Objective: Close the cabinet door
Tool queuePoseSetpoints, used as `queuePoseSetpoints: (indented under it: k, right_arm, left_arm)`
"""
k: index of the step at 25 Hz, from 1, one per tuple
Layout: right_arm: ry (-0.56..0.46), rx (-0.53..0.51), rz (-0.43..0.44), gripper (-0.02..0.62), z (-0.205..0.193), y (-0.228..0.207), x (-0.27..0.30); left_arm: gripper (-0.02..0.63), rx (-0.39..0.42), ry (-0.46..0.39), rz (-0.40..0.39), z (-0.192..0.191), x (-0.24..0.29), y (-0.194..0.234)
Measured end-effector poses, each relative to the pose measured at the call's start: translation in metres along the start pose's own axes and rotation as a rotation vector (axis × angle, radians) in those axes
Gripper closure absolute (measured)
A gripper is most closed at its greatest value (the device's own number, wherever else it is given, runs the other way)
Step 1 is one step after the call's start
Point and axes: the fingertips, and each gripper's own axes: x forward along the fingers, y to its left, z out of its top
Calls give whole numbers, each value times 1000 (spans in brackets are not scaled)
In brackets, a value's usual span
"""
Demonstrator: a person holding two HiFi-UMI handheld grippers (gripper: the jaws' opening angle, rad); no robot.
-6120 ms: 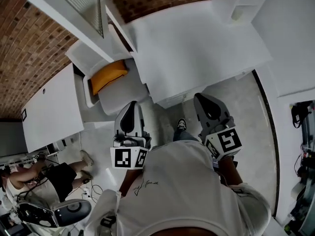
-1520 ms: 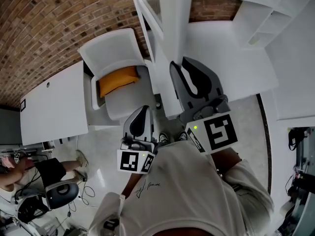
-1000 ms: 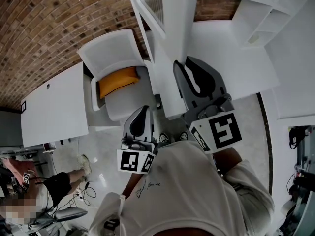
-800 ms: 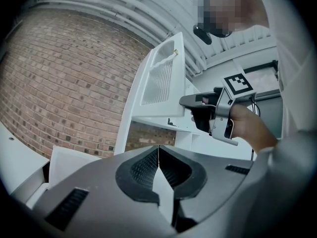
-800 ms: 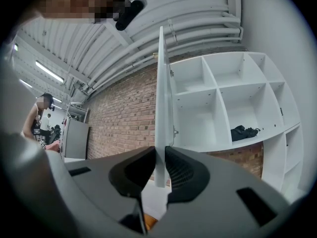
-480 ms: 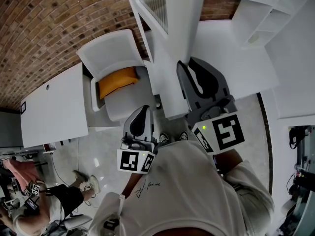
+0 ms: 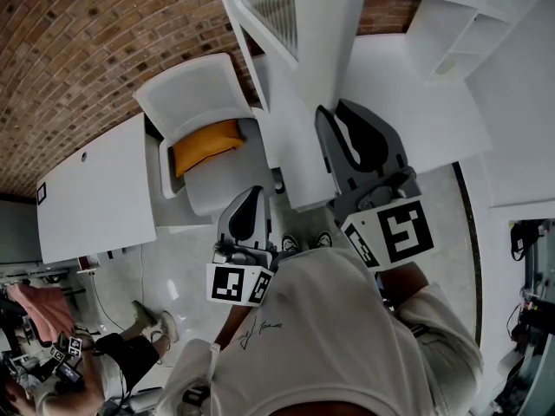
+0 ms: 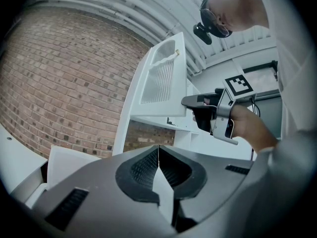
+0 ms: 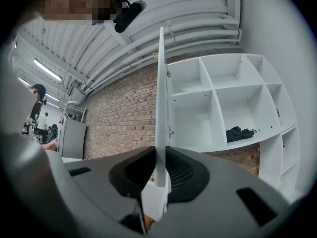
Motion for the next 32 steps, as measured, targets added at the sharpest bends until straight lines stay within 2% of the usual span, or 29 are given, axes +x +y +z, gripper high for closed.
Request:
queuePoseSetpoints:
  k: [16,32]
  right_arm:
    - [0,0,-26,528,-2,-17,-1]
    - [-9,52,-22,526,-4,-44,-4]
  left_arm:
    - [589,9,10,-6,-3,6,-3]
    - [589,6,17,-18,-8,19,-10]
